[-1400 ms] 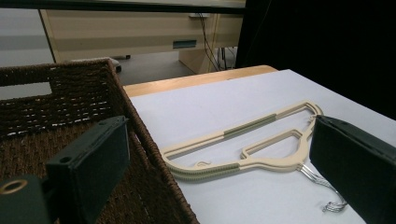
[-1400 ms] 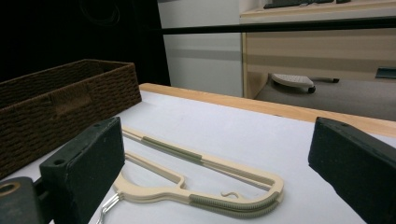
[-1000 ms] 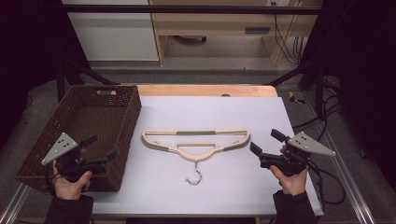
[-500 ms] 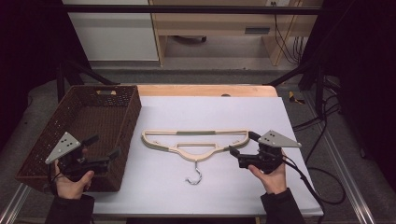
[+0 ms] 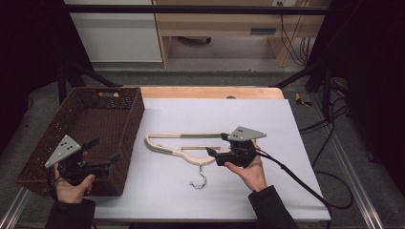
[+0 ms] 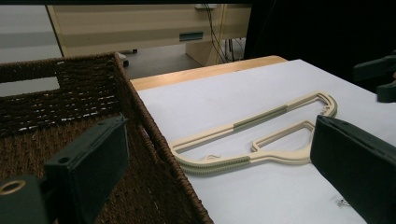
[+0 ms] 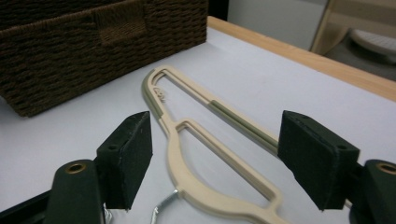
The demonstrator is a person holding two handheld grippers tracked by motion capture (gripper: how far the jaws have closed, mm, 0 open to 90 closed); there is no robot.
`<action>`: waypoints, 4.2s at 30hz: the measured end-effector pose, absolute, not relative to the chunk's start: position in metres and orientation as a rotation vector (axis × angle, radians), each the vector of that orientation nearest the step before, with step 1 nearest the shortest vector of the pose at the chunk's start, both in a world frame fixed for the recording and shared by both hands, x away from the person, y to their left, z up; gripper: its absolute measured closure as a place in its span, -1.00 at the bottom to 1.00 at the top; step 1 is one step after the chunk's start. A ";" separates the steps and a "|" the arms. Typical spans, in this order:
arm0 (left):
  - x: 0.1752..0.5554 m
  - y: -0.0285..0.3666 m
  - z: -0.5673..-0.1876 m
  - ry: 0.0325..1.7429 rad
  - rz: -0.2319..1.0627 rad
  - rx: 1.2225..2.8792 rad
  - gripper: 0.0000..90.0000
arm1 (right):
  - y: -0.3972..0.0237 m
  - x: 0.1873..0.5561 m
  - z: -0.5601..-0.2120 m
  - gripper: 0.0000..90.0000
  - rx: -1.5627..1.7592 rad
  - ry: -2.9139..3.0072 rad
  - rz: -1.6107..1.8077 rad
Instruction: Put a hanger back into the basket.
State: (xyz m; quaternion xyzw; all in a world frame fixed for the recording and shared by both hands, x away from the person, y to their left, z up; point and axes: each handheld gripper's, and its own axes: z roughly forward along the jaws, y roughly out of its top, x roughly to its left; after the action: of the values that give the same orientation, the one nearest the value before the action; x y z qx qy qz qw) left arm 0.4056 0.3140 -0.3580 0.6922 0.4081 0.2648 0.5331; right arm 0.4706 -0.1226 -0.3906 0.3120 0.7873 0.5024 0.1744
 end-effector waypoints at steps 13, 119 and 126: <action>0.405 0.317 -0.358 0.970 0.641 1.648 -0.91 | -0.074 0.506 -0.431 -0.21 0.860 2.431 1.327; 0.492 0.121 -0.440 0.414 0.653 2.438 -0.06 | -0.087 0.518 -0.421 0.64 0.631 2.798 1.370; 0.490 0.118 -0.441 0.362 0.687 2.430 0.37 | -0.087 0.518 -0.421 0.64 0.619 2.804 1.364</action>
State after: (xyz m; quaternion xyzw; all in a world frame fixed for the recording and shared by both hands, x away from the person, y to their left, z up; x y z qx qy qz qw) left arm 0.4902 0.1175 -0.4410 0.9113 0.1359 0.2576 0.2909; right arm 0.5180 -0.0869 -0.4213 0.1947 0.8819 0.4289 -0.0186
